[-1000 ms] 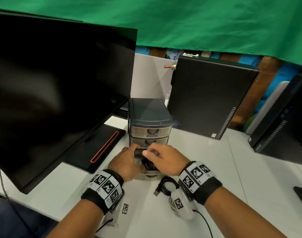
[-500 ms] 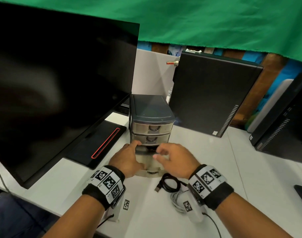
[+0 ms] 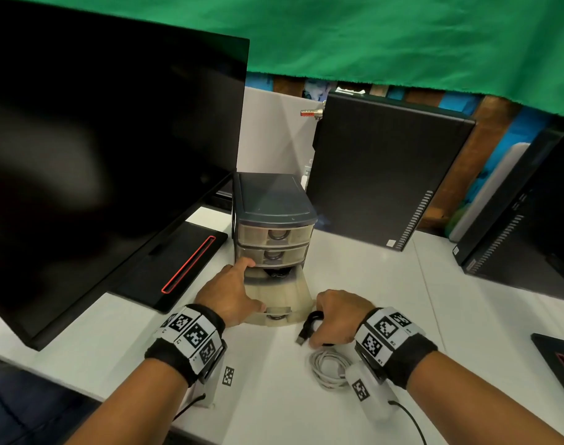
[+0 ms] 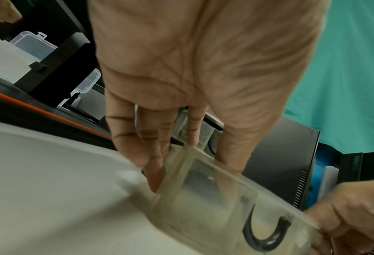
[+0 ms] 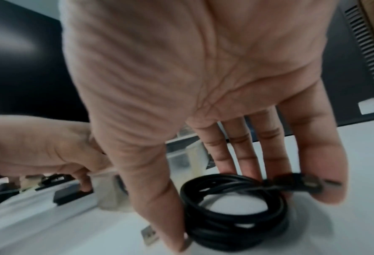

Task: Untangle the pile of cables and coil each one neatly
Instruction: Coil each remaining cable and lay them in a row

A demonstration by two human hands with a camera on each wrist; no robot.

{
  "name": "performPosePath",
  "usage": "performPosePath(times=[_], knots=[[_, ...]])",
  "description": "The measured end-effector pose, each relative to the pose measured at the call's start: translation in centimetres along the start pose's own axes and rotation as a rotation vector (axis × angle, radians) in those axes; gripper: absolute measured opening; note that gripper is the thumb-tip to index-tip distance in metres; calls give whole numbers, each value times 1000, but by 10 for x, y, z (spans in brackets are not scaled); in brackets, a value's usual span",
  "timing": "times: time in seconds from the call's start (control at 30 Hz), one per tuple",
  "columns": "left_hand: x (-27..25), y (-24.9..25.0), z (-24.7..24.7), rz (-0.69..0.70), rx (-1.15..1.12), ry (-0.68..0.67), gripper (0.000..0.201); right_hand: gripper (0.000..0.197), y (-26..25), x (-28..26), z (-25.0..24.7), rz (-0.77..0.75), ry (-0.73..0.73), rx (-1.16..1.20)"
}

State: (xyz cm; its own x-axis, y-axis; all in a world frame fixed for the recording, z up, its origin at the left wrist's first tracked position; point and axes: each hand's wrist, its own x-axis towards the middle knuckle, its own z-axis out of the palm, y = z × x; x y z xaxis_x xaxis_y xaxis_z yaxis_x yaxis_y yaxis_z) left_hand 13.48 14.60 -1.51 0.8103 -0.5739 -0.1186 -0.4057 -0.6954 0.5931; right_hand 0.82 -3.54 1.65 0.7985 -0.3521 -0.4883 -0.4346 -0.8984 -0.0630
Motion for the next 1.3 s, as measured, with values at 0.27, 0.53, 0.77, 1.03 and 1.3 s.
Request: performPosePath(times=[0.27,0.53,0.77,1.03,1.3], knots=[[1,-1,0,-6,-7,-9,83,46,37,-3,-31,131,184,185],[-4,3,0,3,-49,-8,87,23,-42,-8,-49,-144,275,371],[-12,4,-6,10,-164,-72,98,31,-56,19,-22,-125,225,416],[-16,10,-11,-6,-137,-85,103,11,-2,5,-26,-242,442,668],[-21,38,0,184,151,33,39,44,33,-57,13,-220,147,308]])
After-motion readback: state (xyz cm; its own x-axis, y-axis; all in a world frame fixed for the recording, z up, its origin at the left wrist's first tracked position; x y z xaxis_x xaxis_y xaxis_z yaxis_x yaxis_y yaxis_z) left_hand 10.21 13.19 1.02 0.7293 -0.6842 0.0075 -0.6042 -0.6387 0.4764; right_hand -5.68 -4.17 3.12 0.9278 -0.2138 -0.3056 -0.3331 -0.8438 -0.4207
